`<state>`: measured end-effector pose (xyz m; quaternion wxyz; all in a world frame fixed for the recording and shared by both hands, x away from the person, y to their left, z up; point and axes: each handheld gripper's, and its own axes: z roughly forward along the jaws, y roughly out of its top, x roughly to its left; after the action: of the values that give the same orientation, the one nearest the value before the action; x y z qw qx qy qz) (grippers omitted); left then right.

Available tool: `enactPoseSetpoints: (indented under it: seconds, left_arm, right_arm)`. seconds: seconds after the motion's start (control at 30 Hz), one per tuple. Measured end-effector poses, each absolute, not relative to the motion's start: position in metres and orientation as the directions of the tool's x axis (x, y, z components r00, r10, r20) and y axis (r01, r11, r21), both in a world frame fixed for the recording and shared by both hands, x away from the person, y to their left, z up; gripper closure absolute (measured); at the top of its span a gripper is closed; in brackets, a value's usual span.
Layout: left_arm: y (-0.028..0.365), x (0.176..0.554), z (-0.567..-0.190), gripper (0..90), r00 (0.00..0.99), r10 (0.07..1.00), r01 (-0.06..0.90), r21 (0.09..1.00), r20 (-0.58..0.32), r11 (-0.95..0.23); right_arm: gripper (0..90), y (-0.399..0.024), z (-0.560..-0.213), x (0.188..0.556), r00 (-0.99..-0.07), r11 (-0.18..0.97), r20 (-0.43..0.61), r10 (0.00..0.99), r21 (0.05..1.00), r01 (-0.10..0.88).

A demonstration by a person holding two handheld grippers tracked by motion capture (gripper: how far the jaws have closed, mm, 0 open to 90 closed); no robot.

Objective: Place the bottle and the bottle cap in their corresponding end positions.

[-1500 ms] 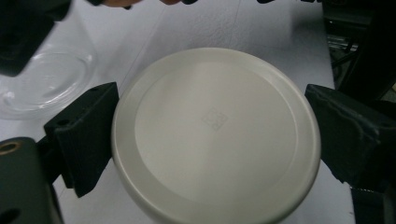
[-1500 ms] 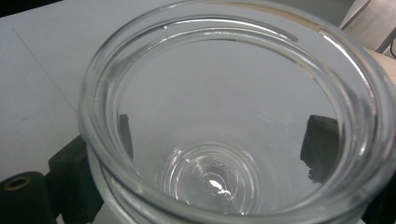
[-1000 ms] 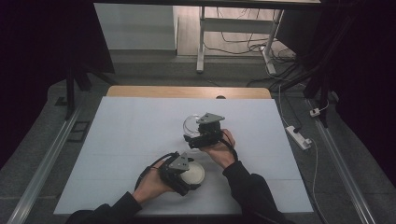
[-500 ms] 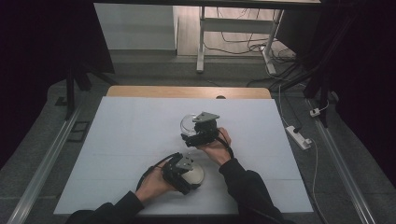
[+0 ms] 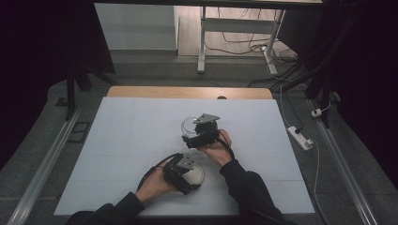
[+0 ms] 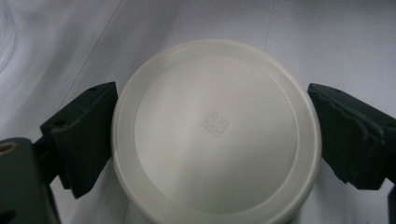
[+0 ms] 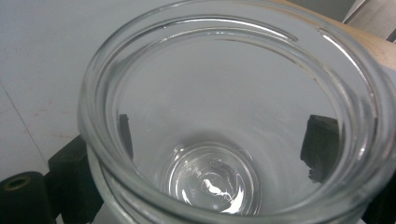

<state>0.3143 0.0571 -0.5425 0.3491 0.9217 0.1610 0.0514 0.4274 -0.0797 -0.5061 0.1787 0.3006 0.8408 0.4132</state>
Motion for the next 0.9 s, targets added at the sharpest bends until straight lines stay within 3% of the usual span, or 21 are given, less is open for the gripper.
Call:
enactPoseSetpoints:
  seconds: [0.5,0.9]
  left_arm:
    - [0.060,0.314,-0.542,0.4,0.937,0.349,0.275,0.667,-0.023,-0.692]
    - [0.070,0.311,-0.538,0.0,0.930,0.362,0.299,0.704,-0.064,-0.644]
  right_arm:
    - [3.2,-0.080,-0.507,0.428,-0.761,0.481,-0.049,0.647,0.801,0.357]
    - [0.7,-0.084,-0.499,0.425,-0.771,0.469,-0.039,0.635,0.813,0.346]
